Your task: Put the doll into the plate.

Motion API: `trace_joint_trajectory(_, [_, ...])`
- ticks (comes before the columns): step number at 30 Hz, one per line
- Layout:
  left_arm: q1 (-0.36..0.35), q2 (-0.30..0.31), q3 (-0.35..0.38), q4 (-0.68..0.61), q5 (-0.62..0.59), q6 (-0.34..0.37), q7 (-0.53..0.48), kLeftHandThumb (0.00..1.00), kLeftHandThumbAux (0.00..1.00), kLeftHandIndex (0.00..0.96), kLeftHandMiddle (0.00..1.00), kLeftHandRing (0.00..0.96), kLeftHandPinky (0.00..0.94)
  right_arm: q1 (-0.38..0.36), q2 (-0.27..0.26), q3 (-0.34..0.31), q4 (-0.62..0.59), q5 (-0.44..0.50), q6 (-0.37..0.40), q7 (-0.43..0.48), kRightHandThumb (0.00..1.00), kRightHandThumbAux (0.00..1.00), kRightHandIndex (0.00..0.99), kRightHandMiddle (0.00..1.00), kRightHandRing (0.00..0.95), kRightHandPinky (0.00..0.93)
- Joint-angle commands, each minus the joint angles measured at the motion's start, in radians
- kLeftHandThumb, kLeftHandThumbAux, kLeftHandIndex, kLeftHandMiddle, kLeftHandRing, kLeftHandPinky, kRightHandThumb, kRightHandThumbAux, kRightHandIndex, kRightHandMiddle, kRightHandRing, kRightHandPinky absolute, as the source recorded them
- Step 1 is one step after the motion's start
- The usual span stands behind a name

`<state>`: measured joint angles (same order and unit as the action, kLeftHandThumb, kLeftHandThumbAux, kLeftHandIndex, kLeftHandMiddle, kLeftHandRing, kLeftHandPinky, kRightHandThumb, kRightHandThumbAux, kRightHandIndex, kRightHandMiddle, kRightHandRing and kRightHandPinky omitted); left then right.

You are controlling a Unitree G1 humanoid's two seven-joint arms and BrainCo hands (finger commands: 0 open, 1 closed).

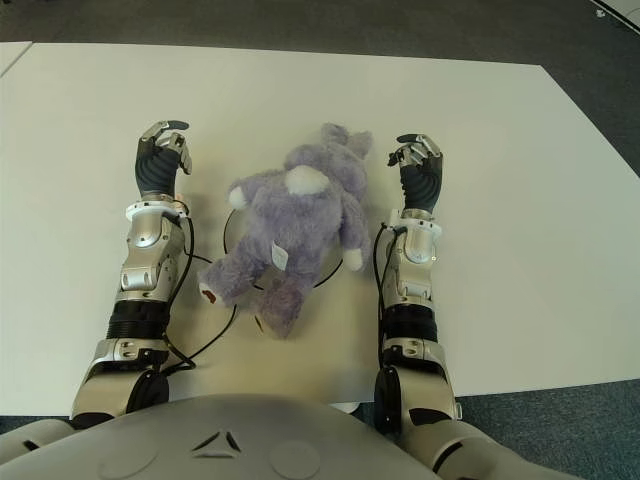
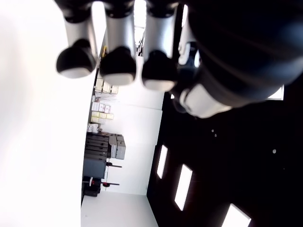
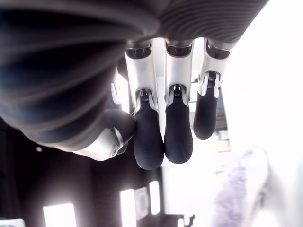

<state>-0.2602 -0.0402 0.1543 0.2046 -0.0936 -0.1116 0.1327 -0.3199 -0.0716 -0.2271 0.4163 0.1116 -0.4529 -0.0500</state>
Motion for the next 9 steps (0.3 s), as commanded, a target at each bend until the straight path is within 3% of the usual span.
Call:
trace_joint_trajectory(1, [0.053, -0.011, -0.001, 0.008, 0.016, 0.017, 0.023, 0.710, 0.705, 0.442, 0.869, 0.867, 0.846, 0.052, 0.060, -0.028, 0.199, 0.049, -0.158, 0.036, 0.705, 0.716, 0.440, 0.877, 0.868, 0.857])
trace_joint_trajectory(9, [0.062, -0.014, -0.005, 0.002, 0.019, 0.019, 0.029, 0.710, 0.704, 0.442, 0.871, 0.868, 0.847, 0.031, 0.060, -0.044, 0.259, 0.060, -0.197, 0.070, 0.706, 0.716, 0.440, 0.878, 0.872, 0.866])
